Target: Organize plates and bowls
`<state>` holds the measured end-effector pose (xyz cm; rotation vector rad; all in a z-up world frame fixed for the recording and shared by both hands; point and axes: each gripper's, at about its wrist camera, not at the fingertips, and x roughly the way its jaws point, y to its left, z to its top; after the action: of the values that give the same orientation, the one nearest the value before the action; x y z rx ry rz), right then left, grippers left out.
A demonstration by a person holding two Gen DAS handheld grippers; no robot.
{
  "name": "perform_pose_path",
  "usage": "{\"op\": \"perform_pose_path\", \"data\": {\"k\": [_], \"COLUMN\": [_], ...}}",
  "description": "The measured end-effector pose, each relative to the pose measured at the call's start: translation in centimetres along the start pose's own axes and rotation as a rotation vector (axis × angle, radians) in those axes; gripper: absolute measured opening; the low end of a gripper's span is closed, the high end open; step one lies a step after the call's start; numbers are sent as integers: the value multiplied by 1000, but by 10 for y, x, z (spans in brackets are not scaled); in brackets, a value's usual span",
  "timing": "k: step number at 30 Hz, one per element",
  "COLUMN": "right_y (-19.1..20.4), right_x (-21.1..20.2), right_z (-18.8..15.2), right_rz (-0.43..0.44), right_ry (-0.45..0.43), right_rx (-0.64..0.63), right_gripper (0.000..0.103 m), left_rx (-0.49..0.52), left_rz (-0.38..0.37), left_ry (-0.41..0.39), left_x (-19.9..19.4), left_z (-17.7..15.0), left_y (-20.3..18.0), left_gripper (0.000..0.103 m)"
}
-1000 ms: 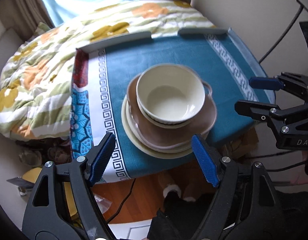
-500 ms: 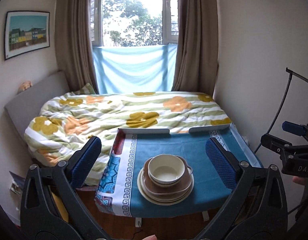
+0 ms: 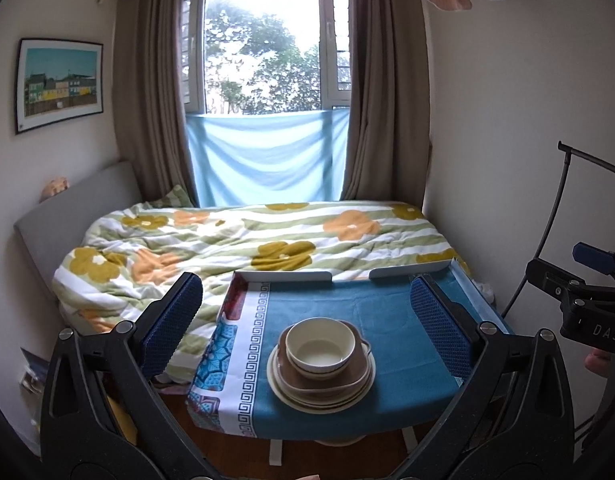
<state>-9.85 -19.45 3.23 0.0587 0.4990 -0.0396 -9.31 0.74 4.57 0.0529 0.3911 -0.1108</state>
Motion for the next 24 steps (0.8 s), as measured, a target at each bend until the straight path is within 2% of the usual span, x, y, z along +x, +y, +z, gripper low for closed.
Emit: {"op": "perform_pose_path", "data": {"k": [24], "right_y": [6], "right_x": [-3], "right_z": [5], "right_rz": [-11], "right_ry": [-27], "right_rx": [11], "right_gripper": [92], "left_rx": [8], "left_rz": [2], "left_ry": [-24], "left_x": [-3], "left_z": [4], "left_y": [8], "left_gripper": [103]}}
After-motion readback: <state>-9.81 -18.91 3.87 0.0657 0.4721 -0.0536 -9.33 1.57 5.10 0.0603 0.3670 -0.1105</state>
